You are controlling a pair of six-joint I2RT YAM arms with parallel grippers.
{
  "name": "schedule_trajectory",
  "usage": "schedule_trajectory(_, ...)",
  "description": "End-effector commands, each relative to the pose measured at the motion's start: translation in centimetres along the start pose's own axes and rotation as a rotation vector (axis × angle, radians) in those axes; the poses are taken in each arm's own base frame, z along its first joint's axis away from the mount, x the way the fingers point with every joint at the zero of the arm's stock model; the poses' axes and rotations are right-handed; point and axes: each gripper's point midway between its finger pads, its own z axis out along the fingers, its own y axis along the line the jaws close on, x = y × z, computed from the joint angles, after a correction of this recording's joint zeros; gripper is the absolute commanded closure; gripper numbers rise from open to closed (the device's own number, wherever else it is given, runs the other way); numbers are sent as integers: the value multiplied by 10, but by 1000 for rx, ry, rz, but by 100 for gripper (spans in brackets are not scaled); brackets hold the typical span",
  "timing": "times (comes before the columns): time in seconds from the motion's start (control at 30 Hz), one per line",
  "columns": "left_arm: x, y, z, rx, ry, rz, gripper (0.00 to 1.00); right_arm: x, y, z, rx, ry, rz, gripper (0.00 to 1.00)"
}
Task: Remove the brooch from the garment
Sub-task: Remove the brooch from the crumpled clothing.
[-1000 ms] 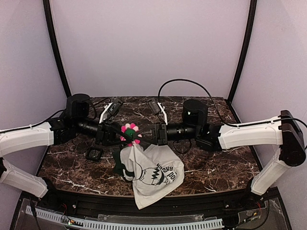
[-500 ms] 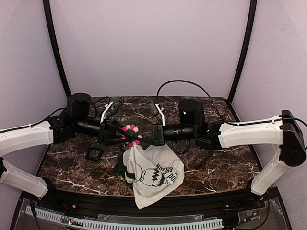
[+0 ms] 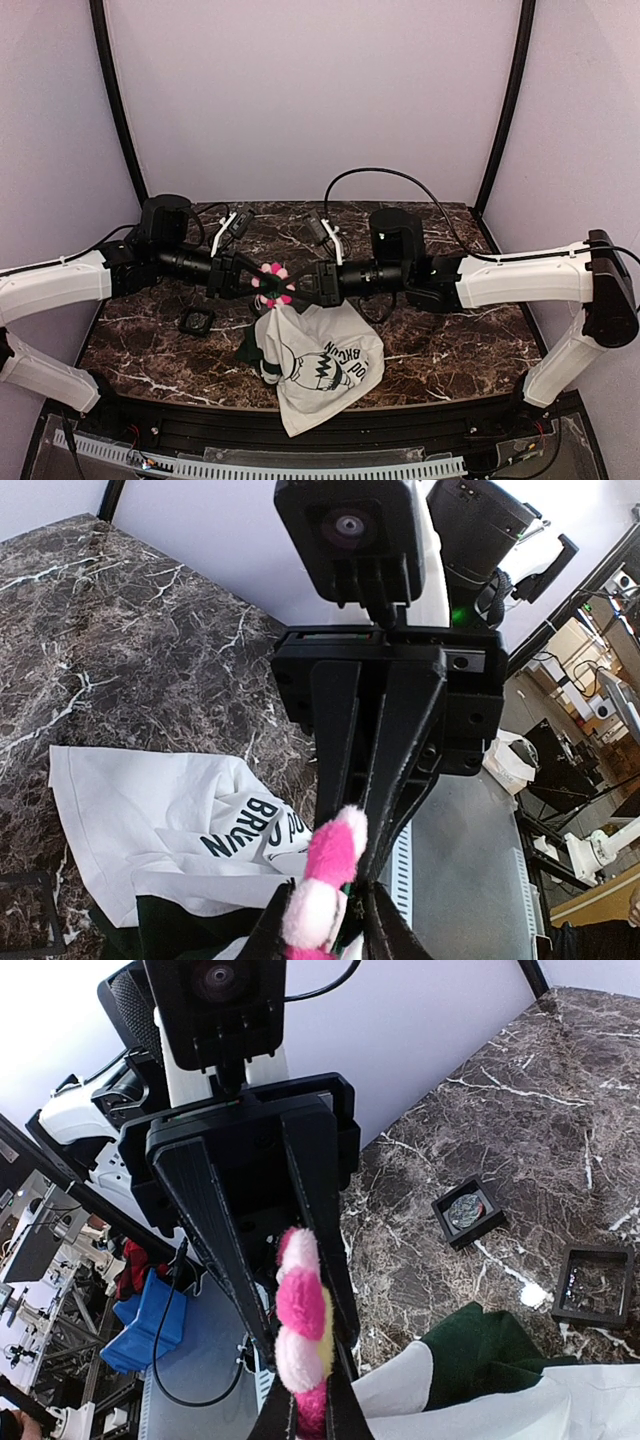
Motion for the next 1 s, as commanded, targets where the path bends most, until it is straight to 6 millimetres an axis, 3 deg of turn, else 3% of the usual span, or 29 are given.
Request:
schedule_trajectory(0.0, -9, -9, -2, 29, -13, 27, 78, -14, 7, -8, 13, -54, -28, 100)
schedule_trajectory(0.13, -8, -14, -3, 57, -6, 26, 96, -14, 7, -17, -15, -81, -18, 100)
schedule_trajectory(0.43, -11, -25, -2, 124, -11, 32, 99, -18, 16, -20, -30, -86, -91, 100)
schedule_trajectory(0.47, -12, -25, -4, 112, -18, 43, 99, -19, 16, -22, -26, -92, -99, 90)
schedule_trajectory(0.57, -18, -13, -10, -6, -55, 75, 99, -23, 17, -26, -12, -128, -89, 42)
schedule_trajectory(0.63, -20, 1, -15, -106, -75, 74, 99, -27, 15, -27, 37, -163, -79, 24)
schedule_trajectory(0.73, -20, 25, -21, -246, -81, 44, 99, -21, 6, -25, 147, -158, -74, 21)
schedule_trajectory(0.87, -16, 46, -21, -303, -75, -36, 99, -9, 0, -20, 223, -134, -40, 21)
schedule_trajectory(0.97, -9, 53, -18, -310, -60, -87, 99, 2, -4, -11, 256, -117, -21, 29)
